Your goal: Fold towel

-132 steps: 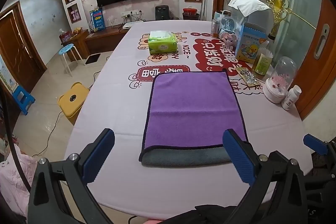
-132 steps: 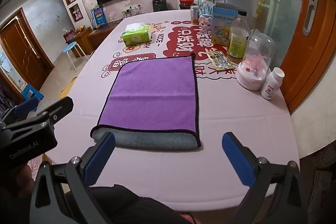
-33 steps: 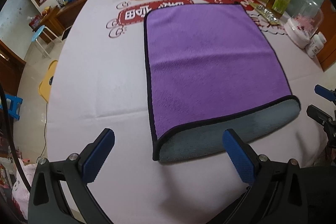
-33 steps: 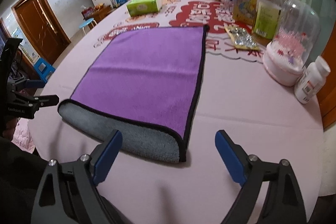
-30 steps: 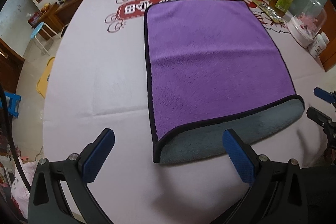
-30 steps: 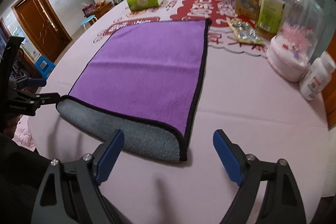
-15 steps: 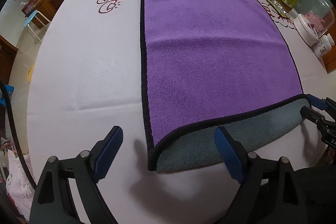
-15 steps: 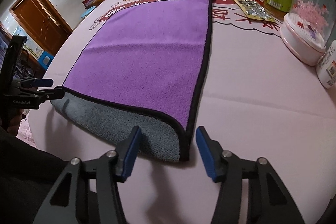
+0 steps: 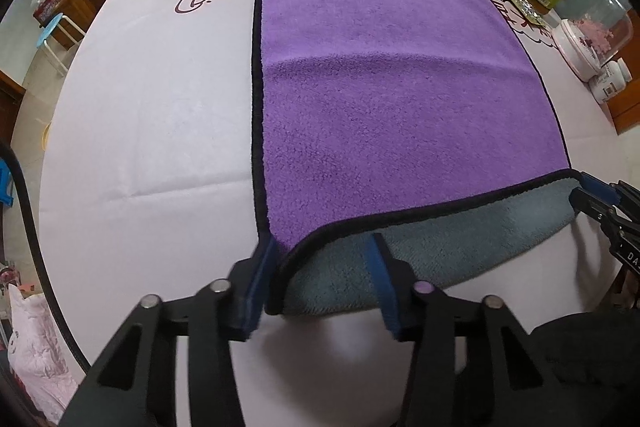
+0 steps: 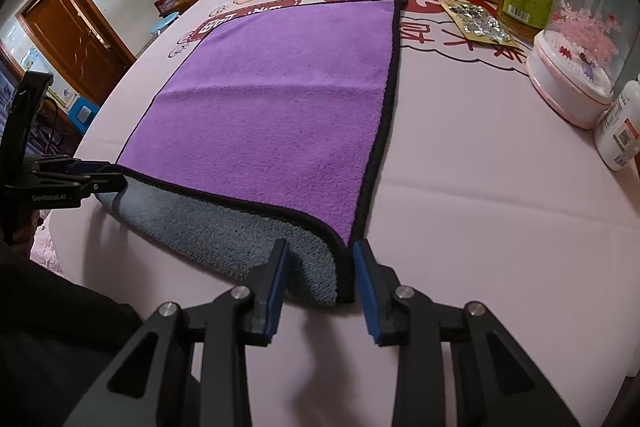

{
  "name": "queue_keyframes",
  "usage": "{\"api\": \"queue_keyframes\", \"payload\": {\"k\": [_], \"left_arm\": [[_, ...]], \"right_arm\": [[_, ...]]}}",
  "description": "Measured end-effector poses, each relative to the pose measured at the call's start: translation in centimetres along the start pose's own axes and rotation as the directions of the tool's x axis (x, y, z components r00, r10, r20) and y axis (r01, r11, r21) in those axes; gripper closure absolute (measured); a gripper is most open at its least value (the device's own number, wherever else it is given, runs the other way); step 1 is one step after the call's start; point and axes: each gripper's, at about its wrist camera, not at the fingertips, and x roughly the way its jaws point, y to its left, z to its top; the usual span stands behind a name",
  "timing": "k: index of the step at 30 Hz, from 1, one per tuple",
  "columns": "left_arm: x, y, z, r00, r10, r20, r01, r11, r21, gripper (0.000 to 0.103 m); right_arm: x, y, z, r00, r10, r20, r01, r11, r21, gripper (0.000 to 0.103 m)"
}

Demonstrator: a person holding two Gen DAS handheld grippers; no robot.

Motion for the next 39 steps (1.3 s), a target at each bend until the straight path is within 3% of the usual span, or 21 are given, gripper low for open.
{"api": "queue_keyframes", "payload": {"k": [7,10,16,31,39], "left_arm": [[-0.1,0.2,-0.2,1.0,-0.011,0.006,0.011,1.0,-0.017,0.088],[-0.3,0.7,-0.6,1.0,-0.022,0.008,0.022,0.999,-0.026,0.093],[-0.8,1.4,-1.2,0.999,-0.03,0.011,0.03,0.999,-0.037,0.096],[-1.1,1.0,-0.5,1.0,-0.012,0.01,0.013,0.999,-0.033,0.099],[-3.1,0.2,0.9,0.999,-0.008,0.032,0.008,1.0,0.003,0.099]], "right_arm": [[0.0,0.3,-0.2,1.0,-0.002,-0.004,0.001,1.0,-0.012,0.079],[0.0,0.3,-0.2,1.0,-0.011,-0.003,0.011,1.0,-0.01,0.085],[0.0,0.3,-0.4,1.0,-0.007,-0.011,0.007,1.0,-0.016,0.098],[-0.4,0.4,-0.3,1.0,-0.011,0.011,0.011,1.0,-0.016,0.099],[-2.0,0.0,0.7,0.997,0.03,0.077,-0.03,1.0,0.005,0.099]]}}
